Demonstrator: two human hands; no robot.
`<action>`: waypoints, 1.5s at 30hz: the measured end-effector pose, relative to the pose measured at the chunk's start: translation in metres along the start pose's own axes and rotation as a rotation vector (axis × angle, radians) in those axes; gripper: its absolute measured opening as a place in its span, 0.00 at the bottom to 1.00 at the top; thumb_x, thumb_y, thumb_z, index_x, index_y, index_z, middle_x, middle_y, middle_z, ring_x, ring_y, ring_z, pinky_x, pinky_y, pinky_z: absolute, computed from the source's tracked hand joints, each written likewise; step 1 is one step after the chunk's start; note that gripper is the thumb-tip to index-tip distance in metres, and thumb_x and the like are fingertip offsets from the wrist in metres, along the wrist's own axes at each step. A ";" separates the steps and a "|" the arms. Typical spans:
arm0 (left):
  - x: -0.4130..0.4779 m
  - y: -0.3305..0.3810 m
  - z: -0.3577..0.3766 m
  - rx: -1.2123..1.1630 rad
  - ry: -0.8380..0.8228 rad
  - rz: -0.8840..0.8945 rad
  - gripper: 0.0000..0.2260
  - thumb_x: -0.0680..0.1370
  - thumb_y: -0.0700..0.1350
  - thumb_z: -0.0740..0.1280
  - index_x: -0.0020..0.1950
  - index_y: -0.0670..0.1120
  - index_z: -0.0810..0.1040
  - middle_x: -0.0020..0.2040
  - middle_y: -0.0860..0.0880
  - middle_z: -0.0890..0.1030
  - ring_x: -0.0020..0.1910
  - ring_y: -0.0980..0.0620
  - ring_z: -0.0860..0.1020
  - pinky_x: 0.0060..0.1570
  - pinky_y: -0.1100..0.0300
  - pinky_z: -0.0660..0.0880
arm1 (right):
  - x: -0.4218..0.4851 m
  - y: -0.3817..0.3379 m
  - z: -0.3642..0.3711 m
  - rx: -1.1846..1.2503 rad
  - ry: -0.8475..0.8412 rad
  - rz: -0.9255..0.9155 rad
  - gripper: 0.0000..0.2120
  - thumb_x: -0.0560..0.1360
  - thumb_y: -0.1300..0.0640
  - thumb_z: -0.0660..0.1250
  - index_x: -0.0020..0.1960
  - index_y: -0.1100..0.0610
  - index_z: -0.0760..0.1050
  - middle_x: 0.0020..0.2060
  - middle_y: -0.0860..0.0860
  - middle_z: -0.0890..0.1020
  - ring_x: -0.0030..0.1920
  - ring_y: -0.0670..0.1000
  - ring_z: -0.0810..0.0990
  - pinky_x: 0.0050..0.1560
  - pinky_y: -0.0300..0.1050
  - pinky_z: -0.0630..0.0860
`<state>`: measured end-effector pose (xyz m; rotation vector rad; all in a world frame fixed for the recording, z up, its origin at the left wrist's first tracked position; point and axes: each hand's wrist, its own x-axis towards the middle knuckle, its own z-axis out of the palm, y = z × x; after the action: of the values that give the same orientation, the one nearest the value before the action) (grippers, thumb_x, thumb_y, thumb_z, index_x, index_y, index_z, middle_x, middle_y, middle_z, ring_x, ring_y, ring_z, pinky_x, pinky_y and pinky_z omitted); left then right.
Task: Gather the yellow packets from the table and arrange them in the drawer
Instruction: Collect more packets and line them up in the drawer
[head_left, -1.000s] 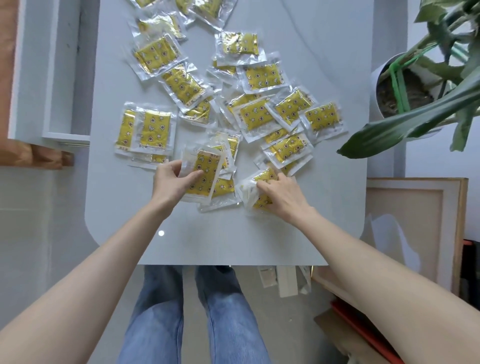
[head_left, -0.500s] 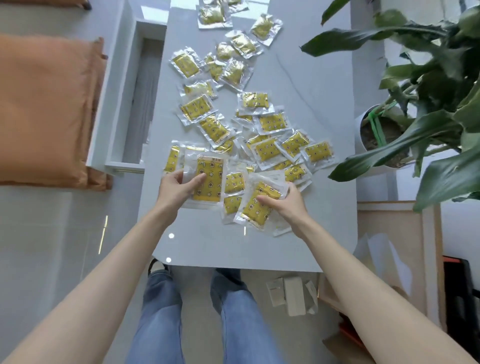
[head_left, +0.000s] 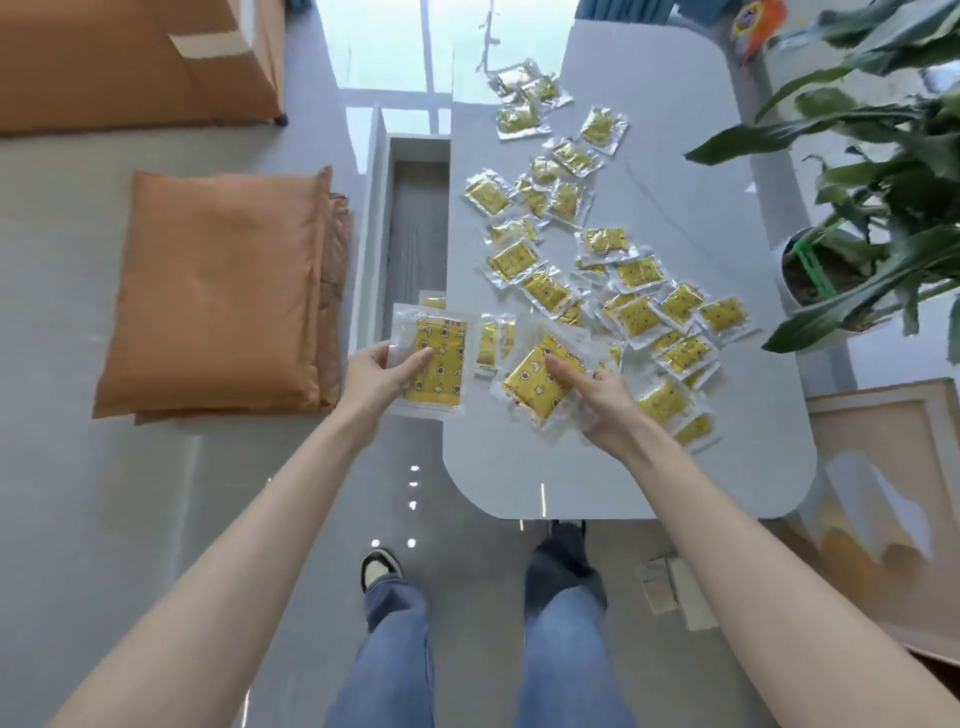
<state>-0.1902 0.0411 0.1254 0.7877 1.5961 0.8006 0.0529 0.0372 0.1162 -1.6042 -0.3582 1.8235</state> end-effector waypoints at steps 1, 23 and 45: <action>-0.001 0.003 -0.014 0.024 -0.023 0.019 0.03 0.74 0.41 0.71 0.43 0.44 0.79 0.28 0.57 0.81 0.27 0.65 0.78 0.29 0.73 0.72 | -0.004 0.003 0.016 0.033 0.009 0.000 0.13 0.72 0.59 0.73 0.53 0.64 0.79 0.42 0.55 0.86 0.40 0.52 0.86 0.40 0.45 0.83; 0.138 0.049 -0.150 0.242 -0.142 0.004 0.07 0.74 0.43 0.72 0.49 0.43 0.80 0.38 0.51 0.80 0.36 0.57 0.78 0.28 0.74 0.73 | 0.071 0.027 0.188 0.300 0.116 0.110 0.08 0.74 0.58 0.70 0.50 0.61 0.78 0.37 0.54 0.86 0.37 0.50 0.86 0.38 0.44 0.83; 0.396 0.079 -0.137 0.790 -0.399 0.023 0.06 0.75 0.40 0.65 0.47 0.40 0.81 0.43 0.45 0.80 0.43 0.48 0.79 0.45 0.55 0.74 | 0.246 0.022 0.261 0.578 0.398 0.307 0.07 0.80 0.65 0.60 0.45 0.60 0.75 0.27 0.54 0.84 0.26 0.52 0.83 0.23 0.45 0.79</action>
<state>-0.3779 0.4027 0.0004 1.4219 1.5191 -0.0244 -0.2063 0.2363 -0.0332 -1.5936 0.5727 1.5588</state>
